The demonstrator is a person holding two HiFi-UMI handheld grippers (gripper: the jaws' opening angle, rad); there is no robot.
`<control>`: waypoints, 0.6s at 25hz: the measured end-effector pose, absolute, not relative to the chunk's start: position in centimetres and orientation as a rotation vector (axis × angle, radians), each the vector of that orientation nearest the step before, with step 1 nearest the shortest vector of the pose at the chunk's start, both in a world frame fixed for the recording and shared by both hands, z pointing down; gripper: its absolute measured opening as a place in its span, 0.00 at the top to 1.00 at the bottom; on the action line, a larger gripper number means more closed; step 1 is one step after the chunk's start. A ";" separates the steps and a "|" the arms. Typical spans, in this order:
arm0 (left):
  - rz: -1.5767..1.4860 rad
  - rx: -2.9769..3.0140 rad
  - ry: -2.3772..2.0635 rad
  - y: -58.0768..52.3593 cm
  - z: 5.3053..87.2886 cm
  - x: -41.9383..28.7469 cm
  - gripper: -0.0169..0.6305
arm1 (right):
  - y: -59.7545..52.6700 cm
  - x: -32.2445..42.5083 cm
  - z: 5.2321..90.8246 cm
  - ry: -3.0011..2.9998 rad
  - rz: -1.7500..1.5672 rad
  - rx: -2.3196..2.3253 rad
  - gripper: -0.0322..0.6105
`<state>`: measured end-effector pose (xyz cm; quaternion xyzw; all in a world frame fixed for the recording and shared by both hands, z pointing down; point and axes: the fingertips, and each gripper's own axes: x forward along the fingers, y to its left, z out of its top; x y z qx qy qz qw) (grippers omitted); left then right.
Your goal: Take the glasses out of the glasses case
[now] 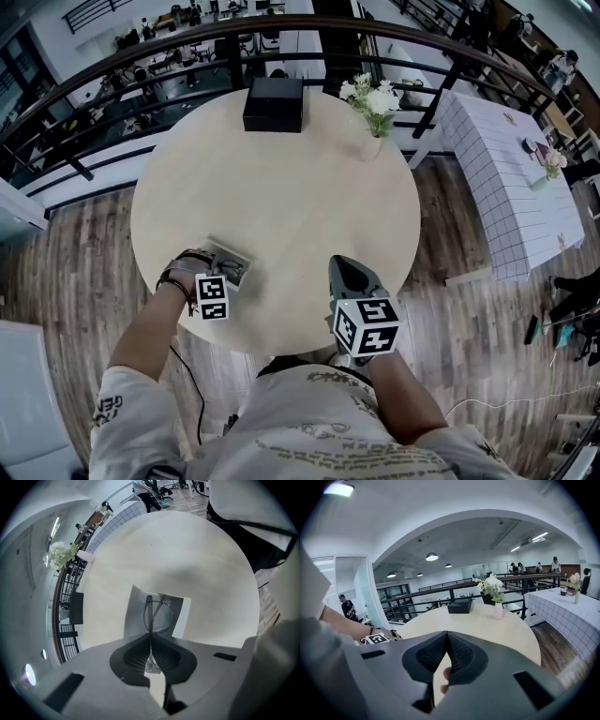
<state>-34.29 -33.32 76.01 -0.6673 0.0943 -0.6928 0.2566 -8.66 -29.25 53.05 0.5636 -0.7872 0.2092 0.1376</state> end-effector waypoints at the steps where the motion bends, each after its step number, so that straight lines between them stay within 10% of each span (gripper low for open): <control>1: -1.869 -1.800 0.274 -33.4 75.7 -34.4 0.94 | -29.2 -8.8 53.0 -2.286 0.605 1.623 0.94; 15: -1.724 -2.218 0.858 -32.1 68.6 -33.4 0.95 | -29.0 -10.2 52.5 -2.396 0.609 1.495 0.94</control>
